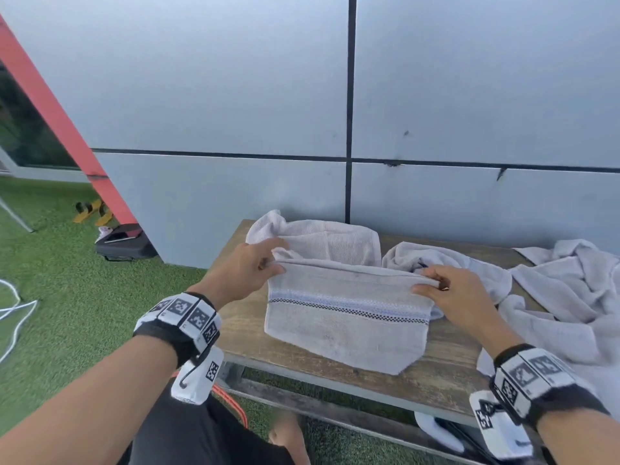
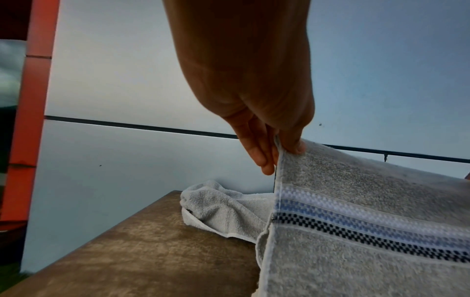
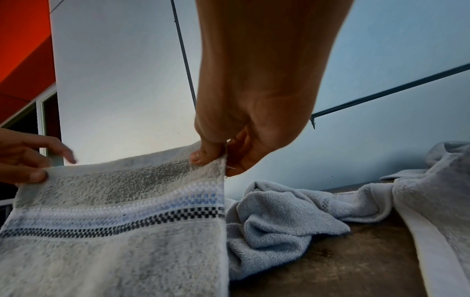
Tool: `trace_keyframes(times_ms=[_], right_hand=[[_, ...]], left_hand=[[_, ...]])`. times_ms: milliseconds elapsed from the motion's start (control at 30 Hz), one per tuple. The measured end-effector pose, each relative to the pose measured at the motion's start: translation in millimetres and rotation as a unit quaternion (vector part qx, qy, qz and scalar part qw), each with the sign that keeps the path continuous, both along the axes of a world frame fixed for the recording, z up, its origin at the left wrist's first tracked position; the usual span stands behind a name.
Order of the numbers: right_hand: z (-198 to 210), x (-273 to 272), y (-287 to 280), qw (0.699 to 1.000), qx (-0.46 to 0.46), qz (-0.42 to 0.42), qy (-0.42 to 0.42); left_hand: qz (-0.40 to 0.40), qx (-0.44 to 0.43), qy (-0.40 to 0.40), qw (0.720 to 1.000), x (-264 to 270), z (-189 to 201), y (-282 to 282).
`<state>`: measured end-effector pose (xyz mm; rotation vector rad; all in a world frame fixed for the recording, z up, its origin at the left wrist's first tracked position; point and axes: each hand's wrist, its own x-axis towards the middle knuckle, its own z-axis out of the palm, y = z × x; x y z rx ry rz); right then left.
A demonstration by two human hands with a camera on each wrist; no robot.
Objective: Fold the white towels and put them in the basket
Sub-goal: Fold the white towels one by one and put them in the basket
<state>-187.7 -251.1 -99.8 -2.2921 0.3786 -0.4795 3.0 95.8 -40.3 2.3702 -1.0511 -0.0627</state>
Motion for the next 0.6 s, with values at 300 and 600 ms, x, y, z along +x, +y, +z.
trace_keyframes(times_ms=[300, 600], right_hand=[[12.7, -5.2, 16.0, 0.984, 0.145, 0.006, -0.109], [24.1, -2.2, 25.8, 0.967, 0.208, -0.020, -0.149]], left_hand=[[0.072, -0.058, 0.012, 0.996, -1.5, 9.4, 13.8], [0.104, -0.092, -0.008, 0.990, -5.0, 13.6, 15.5]])
